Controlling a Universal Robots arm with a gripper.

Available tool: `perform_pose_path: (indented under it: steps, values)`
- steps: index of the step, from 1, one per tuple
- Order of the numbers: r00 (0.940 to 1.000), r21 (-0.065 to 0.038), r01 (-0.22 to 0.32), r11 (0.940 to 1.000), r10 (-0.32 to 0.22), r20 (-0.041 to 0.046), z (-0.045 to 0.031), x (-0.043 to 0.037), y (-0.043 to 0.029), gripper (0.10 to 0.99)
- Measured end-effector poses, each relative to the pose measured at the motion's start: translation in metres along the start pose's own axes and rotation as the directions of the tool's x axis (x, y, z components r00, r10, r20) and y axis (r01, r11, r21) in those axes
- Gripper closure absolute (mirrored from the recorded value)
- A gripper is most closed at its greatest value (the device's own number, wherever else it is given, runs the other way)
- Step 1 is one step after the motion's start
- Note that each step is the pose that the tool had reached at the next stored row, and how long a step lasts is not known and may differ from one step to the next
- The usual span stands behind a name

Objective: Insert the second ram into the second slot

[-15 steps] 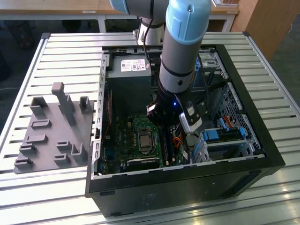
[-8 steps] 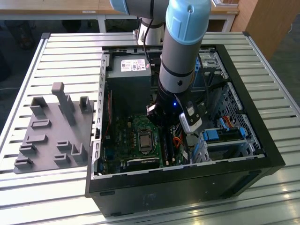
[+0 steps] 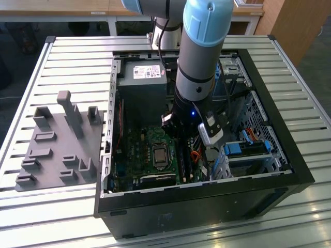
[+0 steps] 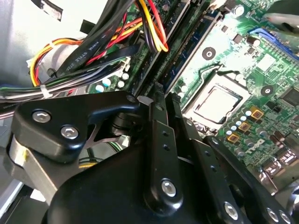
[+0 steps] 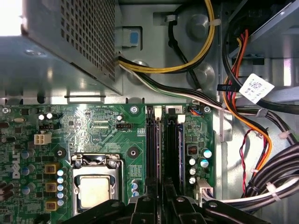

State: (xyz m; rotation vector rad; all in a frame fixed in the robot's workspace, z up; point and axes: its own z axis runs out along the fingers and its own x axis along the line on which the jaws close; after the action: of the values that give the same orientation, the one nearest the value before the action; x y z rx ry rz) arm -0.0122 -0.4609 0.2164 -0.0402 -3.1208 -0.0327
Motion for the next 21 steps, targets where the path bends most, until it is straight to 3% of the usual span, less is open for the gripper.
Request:
perform_pose_path:
  steps: [8, 9, 11, 21]
  values:
    - [1.0000, 0.000, 0.000, 1.0000, 0.000, -0.0004, -0.0080, 0.0002, 0.0002, 0.890]
    - [1.0000, 0.000, 0.000, 1.0000, 0.000, -0.0009, -0.0079, -0.0001, 0.0002, 0.890]
    - [1.0000, 0.000, 0.000, 1.0000, 0.000, -0.0011, -0.0080, -0.0002, 0.0002, 0.980]
    - [1.0000, 0.000, 0.000, 1.0000, 0.000, -0.0011, -0.0055, -0.0004, 0.0003, 0.980]
